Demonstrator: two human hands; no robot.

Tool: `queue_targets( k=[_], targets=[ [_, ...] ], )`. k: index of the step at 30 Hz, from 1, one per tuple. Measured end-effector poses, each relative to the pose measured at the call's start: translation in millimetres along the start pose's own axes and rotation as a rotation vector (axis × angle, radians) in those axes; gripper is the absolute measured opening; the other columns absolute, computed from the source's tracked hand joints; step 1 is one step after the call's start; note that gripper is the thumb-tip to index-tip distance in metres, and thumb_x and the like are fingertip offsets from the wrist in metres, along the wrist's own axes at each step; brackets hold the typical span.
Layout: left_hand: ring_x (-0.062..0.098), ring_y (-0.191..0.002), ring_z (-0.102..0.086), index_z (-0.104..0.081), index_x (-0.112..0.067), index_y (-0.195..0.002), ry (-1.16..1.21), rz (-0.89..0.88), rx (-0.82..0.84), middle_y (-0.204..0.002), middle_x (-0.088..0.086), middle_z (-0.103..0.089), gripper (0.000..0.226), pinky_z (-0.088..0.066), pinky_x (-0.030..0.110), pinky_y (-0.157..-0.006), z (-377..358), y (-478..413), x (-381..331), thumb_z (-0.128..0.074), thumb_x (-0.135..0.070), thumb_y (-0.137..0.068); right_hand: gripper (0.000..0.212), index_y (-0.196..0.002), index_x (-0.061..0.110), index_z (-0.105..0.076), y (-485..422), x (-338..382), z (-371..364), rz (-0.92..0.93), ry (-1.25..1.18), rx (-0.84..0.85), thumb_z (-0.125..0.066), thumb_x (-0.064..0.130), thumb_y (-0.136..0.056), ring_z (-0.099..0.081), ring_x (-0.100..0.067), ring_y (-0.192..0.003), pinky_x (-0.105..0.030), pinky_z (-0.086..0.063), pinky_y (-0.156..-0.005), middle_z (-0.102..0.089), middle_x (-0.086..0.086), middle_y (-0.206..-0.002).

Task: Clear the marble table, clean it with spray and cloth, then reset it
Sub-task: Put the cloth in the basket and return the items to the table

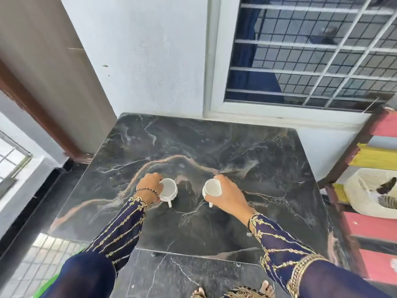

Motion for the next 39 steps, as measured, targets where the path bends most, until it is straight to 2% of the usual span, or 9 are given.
queue_targets(
  k=[6,17,20,23,25,28,33,39],
  targets=[
    [0.034,-0.109,-0.06,-0.066,-0.011,-0.112,-0.089,-0.015,0.014,-0.118,0.015,-0.066,0.028,-0.051,0.039,-0.088,4,-26,20,-0.05,-0.014,-0.09,0.079,-0.141,0.029,-0.043,-15,-1,-12,-0.043,0.037,0.006,-0.073,0.06,-0.075,-0.058,-0.028,-0.121,-0.042,-0.05,-0.092,-0.055,-0.003,-0.132],
    [0.033,-0.107,-0.062,-0.061,-0.009,-0.119,-0.192,-0.029,0.093,-0.119,0.016,-0.065,0.03,-0.051,0.04,-0.089,-2,-42,7,-0.048,-0.013,-0.093,0.086,-0.153,0.026,-0.033,-24,-8,-16,-0.015,0.083,0.025,-0.073,0.053,-0.081,-0.048,-0.027,-0.134,-0.049,-0.048,-0.098,-0.049,-0.003,-0.145],
    [0.031,-0.112,-0.06,-0.056,-0.016,-0.125,-0.328,0.011,0.097,-0.125,0.01,-0.06,0.032,-0.049,0.038,-0.086,2,-36,5,-0.046,-0.025,-0.095,0.099,-0.157,0.027,-0.023,-21,-11,-15,-0.016,0.052,0.033,-0.074,0.062,-0.08,-0.046,-0.027,-0.139,-0.053,-0.047,-0.1,-0.041,-0.002,-0.153],
    [0.026,-0.108,-0.064,-0.056,-0.02,-0.12,-0.536,0.01,-0.021,-0.119,0.002,-0.064,0.028,-0.048,0.034,-0.078,12,-25,-7,-0.049,-0.03,-0.094,0.112,-0.161,0.028,-0.014,-14,-17,-10,-0.005,0.024,0.03,-0.072,0.072,-0.076,-0.04,-0.024,-0.146,-0.055,-0.045,-0.104,-0.035,0.001,-0.162],
    [0.022,-0.104,-0.066,-0.057,-0.021,-0.117,-0.608,-0.024,-0.106,-0.113,-0.001,-0.066,0.024,-0.044,0.03,-0.071,17,-18,-22,-0.049,-0.025,-0.094,0.114,-0.161,0.027,-0.014,-9,-24,-3,-0.011,0.007,0.016,-0.069,0.078,-0.075,-0.039,-0.023,-0.148,-0.055,-0.044,-0.106,-0.036,0.004,-0.164],
    [0.021,-0.105,-0.065,-0.057,-0.02,-0.115,-0.622,-0.043,-0.151,-0.112,-0.001,-0.066,0.024,-0.047,0.031,-0.072,20,-7,-50,-0.048,-0.02,-0.094,0.112,-0.161,0.027,-0.013,1,-37,11,-0.029,-0.041,-0.013,-0.067,0.078,-0.076,-0.045,-0.021,-0.144,-0.056,-0.045,-0.105,-0.04,0.006,-0.161],
    [0.018,-0.103,-0.061,-0.055,-0.019,-0.115,-0.671,-0.161,-0.233,-0.108,-0.002,-0.063,0.022,-0.038,0.03,-0.061,16,14,-118,-0.046,-0.02,-0.095,0.103,-0.159,0.034,-0.011,27,-71,44,-0.04,-0.135,-0.075,-0.068,0.071,-0.081,-0.06,-0.011,-0.123,-0.046,-0.051,-0.1,-0.042,0.011,-0.157],
    [0.02,-0.102,-0.059,-0.056,-0.019,-0.108,-0.545,-0.345,-0.256,-0.106,-0.001,-0.063,0.02,-0.04,0.031,-0.063,-11,41,-229,-0.039,-0.017,-0.097,0.096,-0.158,0.036,-0.013,58,-137,97,-0.072,-0.201,-0.159,-0.067,0.066,-0.085,-0.062,-0.007,-0.114,-0.044,-0.053,-0.101,-0.042,0.014,-0.155]
  ],
)
Point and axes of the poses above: each hand's wrist, its own y-axis away from the middle knuckle, its own z-axis out of the back of the hand, x = y × z, the point moved 8 cm from there along -y, towards the middle knuckle
